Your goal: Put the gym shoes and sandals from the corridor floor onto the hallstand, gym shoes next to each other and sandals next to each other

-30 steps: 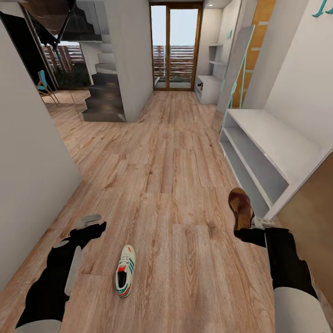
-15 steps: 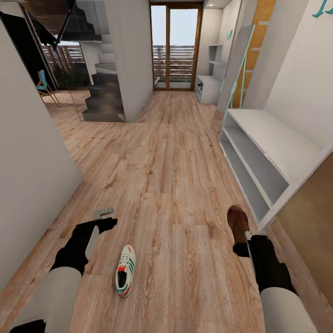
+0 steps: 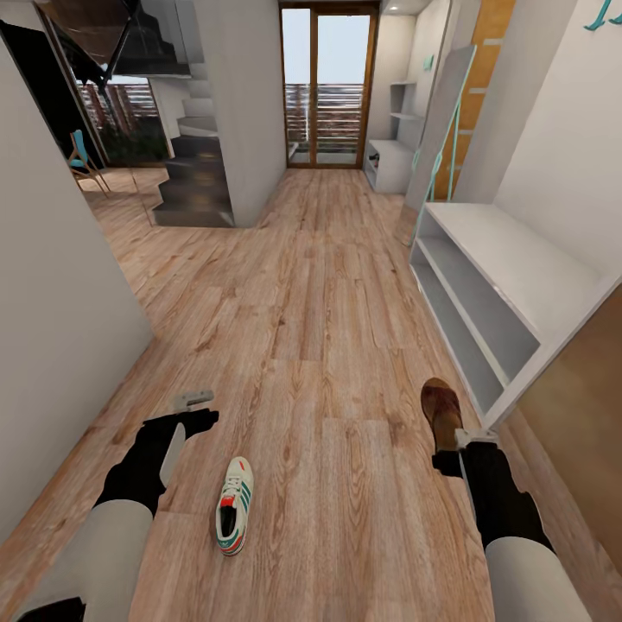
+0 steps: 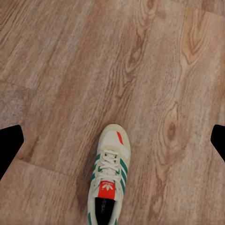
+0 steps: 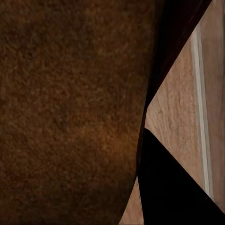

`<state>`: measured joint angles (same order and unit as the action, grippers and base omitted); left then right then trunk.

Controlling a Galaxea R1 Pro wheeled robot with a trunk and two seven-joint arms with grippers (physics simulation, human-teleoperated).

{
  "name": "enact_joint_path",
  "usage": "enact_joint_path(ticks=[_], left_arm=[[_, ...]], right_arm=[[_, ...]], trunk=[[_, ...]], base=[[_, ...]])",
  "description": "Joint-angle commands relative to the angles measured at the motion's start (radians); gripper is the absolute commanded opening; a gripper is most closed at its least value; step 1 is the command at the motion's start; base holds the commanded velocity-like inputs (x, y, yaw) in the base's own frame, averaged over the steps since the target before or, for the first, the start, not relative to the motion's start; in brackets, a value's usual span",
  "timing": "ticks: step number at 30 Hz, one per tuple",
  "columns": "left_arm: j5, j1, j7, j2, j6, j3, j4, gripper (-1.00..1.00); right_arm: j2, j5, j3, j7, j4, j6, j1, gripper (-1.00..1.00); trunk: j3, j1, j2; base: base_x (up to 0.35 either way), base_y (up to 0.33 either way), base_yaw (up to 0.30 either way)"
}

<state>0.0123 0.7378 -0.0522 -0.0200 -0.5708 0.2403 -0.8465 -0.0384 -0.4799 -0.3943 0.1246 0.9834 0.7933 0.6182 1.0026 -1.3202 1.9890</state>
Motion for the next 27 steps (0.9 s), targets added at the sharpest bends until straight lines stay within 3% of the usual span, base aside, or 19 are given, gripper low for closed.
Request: enact_joint_path(ticks=[1, 8, 12, 14, 18, 23, 27], left_arm=[[0.000, -0.001, 0.000, 0.000, 0.000, 0.000, -0.001, 1.00], [-0.005, 0.007, 0.001, 0.000, -0.001, 0.001, 0.059, 1.00], [-0.003, 0.008, 0.004, 0.001, 0.004, 0.002, 0.213, 1.00], [-0.002, 0.008, 0.004, 0.001, 0.015, 0.002, 0.247, 1.00], [-0.002, 0.007, 0.005, -0.002, 0.093, 0.002, 0.276, 1.00], [-0.006, 0.002, 0.005, -0.004, 0.229, 0.002, 0.283, 1.00], [-0.003, -0.011, 0.005, -0.004, 0.299, 0.002, 0.283, 1.00]], right_arm=[[0.000, 0.002, 0.000, -0.003, 0.000, -0.006, 0.000, -1.00], [-0.011, 0.001, 0.020, -0.003, 0.000, -0.017, 0.000, -1.00], [-0.015, 0.001, 0.106, -0.005, 0.000, -0.017, 0.000, -1.00], [-0.016, 0.001, 0.131, -0.006, 0.000, -0.017, 0.000, -1.00], [-0.020, 0.001, 0.155, -0.007, 0.000, -0.016, 0.000, -1.00], [-0.022, 0.001, 0.162, -0.007, 0.000, -0.016, 0.000, -1.00], [-0.023, 0.001, 0.162, -0.006, 0.000, -0.016, 0.000, -1.00]], trunk=[[0.000, 0.000, 0.000], [0.000, 0.000, 0.000], [0.000, 0.000, 0.000], [0.000, 0.000, 0.000], [0.000, 0.000, 0.000], [0.000, 0.000, 0.000], [0.000, 0.000, 0.000]], base=[[0.000, 0.000, 0.000], [0.000, 0.000, 0.000], [0.000, 0.000, 0.000], [0.000, 0.000, 0.000], [0.000, 0.000, 0.000], [0.000, 0.000, 0.000], [0.000, 0.000, 0.000]])
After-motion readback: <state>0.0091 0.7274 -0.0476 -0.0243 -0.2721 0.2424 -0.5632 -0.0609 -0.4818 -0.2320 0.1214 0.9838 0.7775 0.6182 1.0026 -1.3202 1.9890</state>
